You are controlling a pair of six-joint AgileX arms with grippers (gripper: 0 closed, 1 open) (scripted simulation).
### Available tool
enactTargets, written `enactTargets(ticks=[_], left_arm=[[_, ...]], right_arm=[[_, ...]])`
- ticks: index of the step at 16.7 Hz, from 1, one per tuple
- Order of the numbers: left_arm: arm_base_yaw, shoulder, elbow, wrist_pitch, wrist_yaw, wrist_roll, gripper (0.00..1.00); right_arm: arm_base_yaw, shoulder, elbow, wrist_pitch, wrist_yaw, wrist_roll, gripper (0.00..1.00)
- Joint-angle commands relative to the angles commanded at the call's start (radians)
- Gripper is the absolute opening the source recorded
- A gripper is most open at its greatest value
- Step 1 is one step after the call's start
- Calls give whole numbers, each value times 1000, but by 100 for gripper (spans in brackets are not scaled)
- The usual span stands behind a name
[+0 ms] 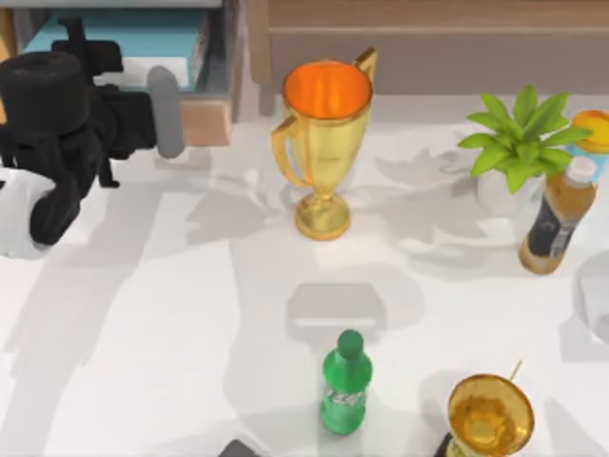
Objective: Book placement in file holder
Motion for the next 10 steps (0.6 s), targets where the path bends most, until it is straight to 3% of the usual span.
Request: enactTargets(ticks=[4,10], left_arm=[[0,2,2,-1,1,0,0],[0,2,2,-1,1,0,45]], right_arm=[[0,0,0,0,0,0,100],[0,0,0,0,0,0,100]])
